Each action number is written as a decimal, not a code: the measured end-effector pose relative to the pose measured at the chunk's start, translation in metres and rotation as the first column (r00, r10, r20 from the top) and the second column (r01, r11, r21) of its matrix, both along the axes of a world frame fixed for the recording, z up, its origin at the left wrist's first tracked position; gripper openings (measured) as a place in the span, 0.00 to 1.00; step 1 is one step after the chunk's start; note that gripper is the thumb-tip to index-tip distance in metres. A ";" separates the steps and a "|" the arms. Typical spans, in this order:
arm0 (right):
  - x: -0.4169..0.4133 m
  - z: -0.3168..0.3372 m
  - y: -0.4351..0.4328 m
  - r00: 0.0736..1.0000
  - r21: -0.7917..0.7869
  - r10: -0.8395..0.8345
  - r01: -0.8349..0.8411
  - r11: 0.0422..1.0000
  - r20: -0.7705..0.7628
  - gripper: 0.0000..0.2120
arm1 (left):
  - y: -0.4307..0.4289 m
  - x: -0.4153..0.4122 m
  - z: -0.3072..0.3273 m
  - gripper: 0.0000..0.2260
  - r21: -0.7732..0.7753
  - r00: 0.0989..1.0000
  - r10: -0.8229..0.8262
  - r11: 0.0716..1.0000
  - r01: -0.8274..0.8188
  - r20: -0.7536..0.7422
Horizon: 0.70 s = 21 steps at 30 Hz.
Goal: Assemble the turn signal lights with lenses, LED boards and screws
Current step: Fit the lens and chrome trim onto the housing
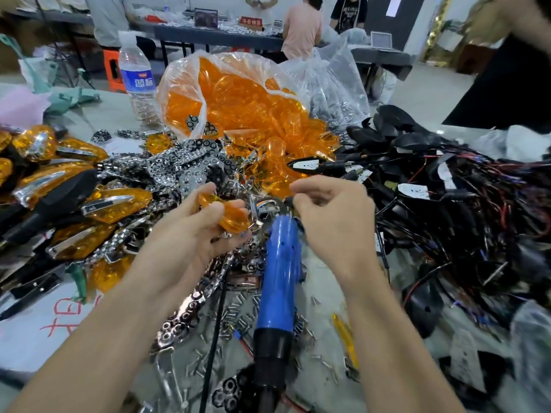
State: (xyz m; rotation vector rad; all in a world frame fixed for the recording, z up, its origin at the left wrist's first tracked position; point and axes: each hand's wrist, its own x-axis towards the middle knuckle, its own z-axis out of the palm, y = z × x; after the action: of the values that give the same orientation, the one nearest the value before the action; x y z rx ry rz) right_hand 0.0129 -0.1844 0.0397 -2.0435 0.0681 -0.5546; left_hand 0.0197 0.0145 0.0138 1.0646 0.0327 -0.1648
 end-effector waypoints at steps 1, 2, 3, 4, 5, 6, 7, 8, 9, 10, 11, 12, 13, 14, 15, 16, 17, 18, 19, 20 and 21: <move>0.008 -0.002 -0.015 0.991 -0.099 -0.128 0.124 0.987 -0.032 0.13 | 0.004 0.001 0.000 0.20 -0.057 0.998 -0.048 0.997 0.045 -0.037; 0.016 -0.005 -0.027 0.978 -0.207 -0.190 0.169 0.964 -0.087 0.15 | 0.006 0.002 -0.001 0.18 -0.089 0.995 -0.077 0.993 0.072 -0.058; 0.022 -0.008 -0.034 0.962 -0.313 -0.206 0.142 0.939 -0.181 0.19 | 0.006 0.003 -0.001 0.18 -0.103 0.995 -0.078 0.992 0.071 -0.069; 0.027 -0.013 -0.039 0.935 -0.399 -0.205 0.077 0.913 -0.288 0.23 | 0.006 0.004 -0.001 0.17 -0.103 0.996 -0.050 0.994 0.042 -0.077; 0.030 -0.018 -0.041 0.903 -0.468 -0.209 0.009 0.884 -0.377 0.28 | 0.005 0.005 -0.001 0.17 -0.095 0.996 -0.001 0.995 -0.007 -0.089; 0.032 -0.022 -0.042 0.878 -0.522 -0.222 -0.037 0.852 -0.425 0.30 | 0.006 0.005 -0.001 0.17 -0.082 0.994 0.048 0.995 -0.056 -0.101; 0.033 -0.026 -0.042 0.870 -0.561 -0.241 -0.048 0.827 -0.429 0.31 | 0.007 0.006 -0.001 0.15 -0.061 0.991 0.083 0.994 -0.090 -0.107; 0.034 -0.029 -0.042 0.880 -0.579 -0.256 -0.026 0.815 -0.401 0.30 | 0.008 0.006 -0.001 0.13 -0.036 0.988 0.109 0.993 -0.114 -0.113; 0.035 -0.031 -0.042 0.898 -0.562 -0.257 0.013 0.827 -0.357 0.28 | 0.009 0.006 -0.002 0.12 -0.005 0.984 0.135 0.991 -0.136 -0.120; 0.034 -0.032 -0.040 0.920 -0.506 -0.245 0.060 0.860 -0.307 0.24 | 0.010 0.007 -0.002 0.13 0.030 0.979 0.164 0.986 -0.161 -0.123; 0.033 -0.032 -0.037 0.940 -0.432 -0.235 0.110 0.895 -0.247 0.21 | 0.011 0.007 -0.002 0.13 0.067 0.973 0.199 0.979 -0.192 -0.118; 0.031 -0.030 -0.034 0.955 -0.372 -0.234 0.152 0.916 -0.185 0.18 | 0.012 0.008 -0.001 0.13 0.106 0.966 0.237 0.968 -0.226 -0.103; 0.028 -0.028 -0.030 0.961 -0.346 -0.242 0.183 0.920 -0.134 0.17 | 0.012 0.008 0.000 0.13 0.151 0.960 0.270 0.955 -0.256 -0.078; 0.025 -0.025 -0.026 0.965 -0.344 -0.247 0.202 0.917 -0.091 0.16 | 0.012 0.008 0.000 0.13 0.222 0.952 0.302 0.932 -0.286 -0.043; 0.021 -0.022 -0.023 0.969 -0.342 -0.241 0.210 0.916 -0.050 0.16 | 0.012 0.008 -0.001 0.14 0.320 0.942 0.335 0.892 -0.319 0.004; 0.017 -0.019 -0.020 0.975 -0.320 -0.221 0.205 0.925 -0.015 0.16 | 0.011 0.008 -0.003 0.16 0.425 0.929 0.365 0.833 -0.355 0.060; 0.012 -0.015 -0.016 0.983 -0.286 -0.184 0.181 0.941 0.015 0.16 | 0.011 0.009 -0.005 0.18 0.512 0.915 0.388 0.767 -0.387 0.112; 0.006 -0.011 -0.011 0.990 -0.251 -0.129 0.137 0.958 0.049 0.16 | 0.010 0.009 -0.007 0.19 0.579 0.904 0.400 0.706 -0.408 0.149; -0.001 -0.007 -0.004 0.995 -0.225 -0.060 0.077 0.971 0.077 0.16 | 0.009 0.009 -0.008 0.21 0.629 0.901 0.402 0.661 -0.409 0.163; -0.008 -0.004 0.004 0.995 -0.217 0.014 0.006 0.976 0.094 0.16 | 0.007 0.008 -0.009 0.23 0.664 0.904 0.395 0.633 -0.397 0.164; -0.015 0.000 0.014 0.992 -0.240 0.087 -0.062 0.969 0.095 0.16 | 0.005 0.007 -0.010 0.24 0.683 0.910 0.376 0.620 -0.386 0.173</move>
State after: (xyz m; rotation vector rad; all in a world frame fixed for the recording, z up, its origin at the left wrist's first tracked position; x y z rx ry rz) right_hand -0.0017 -0.1709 0.0392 -2.2339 -0.1441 -0.6470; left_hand 0.0262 0.0196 0.0040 1.8123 0.3383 0.2794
